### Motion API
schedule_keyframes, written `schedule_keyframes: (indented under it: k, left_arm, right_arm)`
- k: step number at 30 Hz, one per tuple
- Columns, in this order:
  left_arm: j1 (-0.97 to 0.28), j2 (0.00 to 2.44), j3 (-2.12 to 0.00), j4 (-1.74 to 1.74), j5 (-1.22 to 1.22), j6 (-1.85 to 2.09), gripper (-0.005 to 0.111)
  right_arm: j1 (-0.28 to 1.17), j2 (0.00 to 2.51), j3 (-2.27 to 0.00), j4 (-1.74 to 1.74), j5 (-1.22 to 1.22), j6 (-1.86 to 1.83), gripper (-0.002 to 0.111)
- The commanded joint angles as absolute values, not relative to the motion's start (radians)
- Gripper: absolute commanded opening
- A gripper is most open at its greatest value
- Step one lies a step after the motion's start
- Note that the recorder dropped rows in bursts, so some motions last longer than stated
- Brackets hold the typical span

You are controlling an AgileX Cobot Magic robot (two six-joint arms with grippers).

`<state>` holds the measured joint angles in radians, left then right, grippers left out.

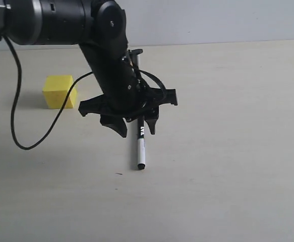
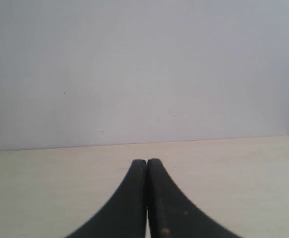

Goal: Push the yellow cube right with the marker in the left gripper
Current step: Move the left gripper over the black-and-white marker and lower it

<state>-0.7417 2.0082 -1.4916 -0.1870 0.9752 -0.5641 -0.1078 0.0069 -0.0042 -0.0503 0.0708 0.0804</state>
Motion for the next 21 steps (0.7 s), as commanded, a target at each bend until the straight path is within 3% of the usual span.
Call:
schedule_keyframes:
  k: [1,21]
  left_arm:
    - [-0.757,2.087,-1.589,-0.157,1.086,-0.610,0.056]
    - [-0.764,2.192,-1.666,-0.115,1.063,-0.567,0.056]
  right_arm:
    - [-0.115,0.000,0.000,-0.051,0.066,0.079,0.000]
    - [-0.115,0.000,0.000,-0.051,0.066,0.079,0.000]
